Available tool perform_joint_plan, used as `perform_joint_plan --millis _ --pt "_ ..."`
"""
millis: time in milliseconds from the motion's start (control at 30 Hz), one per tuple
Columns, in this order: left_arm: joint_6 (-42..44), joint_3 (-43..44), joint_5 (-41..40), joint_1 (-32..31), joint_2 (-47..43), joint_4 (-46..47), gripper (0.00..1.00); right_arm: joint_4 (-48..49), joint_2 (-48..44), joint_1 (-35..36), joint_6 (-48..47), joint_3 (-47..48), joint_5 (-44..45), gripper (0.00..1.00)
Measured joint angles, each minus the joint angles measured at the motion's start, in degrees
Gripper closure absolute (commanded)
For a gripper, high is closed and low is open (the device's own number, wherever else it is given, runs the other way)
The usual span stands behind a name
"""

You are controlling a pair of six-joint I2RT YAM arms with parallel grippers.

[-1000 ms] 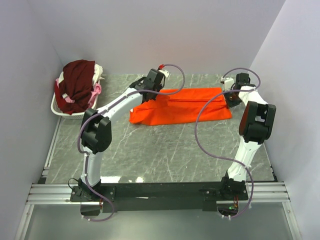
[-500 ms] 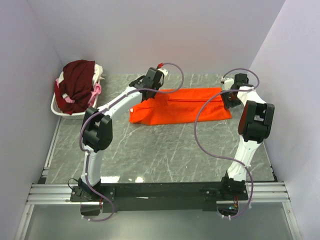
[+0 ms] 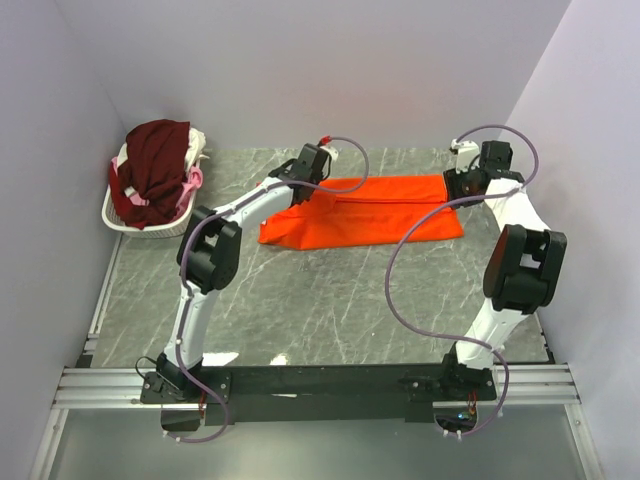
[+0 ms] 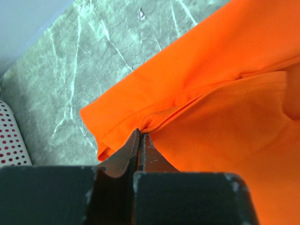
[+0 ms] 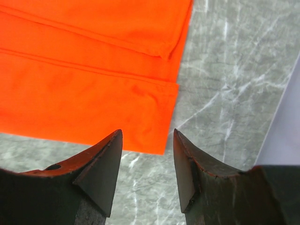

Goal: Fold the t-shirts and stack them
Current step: Fold the tshirt

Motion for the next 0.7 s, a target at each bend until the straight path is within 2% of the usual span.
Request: perform_joint_plan --millis 500,533,567,600,667,700 --pt "2.3 2.3 -1.7 2.3 5.1 6.2 0.99 0.5 -1.6 0.1 0.5 -4.9 -3.7 0.44" --pt "2.1 3.3 -1.5 2.6 5.8 6.2 0.9 0.4 -1.6 0.1 0.7 -4.9 -3.8 0.44" --pt "1.9 4.3 -1.4 2.9 6.7 6.2 0.53 0.4 -1.6 0.1 0.8 -4.9 -4.0 0.44" --pt "1.6 5.4 -1.5 3.2 7.5 5.9 0.37 0.4 -1.6 0.2 0.9 -4.9 -4.1 0.44" --pt "-0.8 8.0 -1.7 3.9 9.3 4.3 0.14 0.3 -1.8 0.3 1.0 -4.9 -4.3 0.44" --pt "-2.0 9.2 -1.9 4.2 9.9 3.4 0.12 0.3 -2.1 0.4 1.1 -5.0 -4.5 0.44"
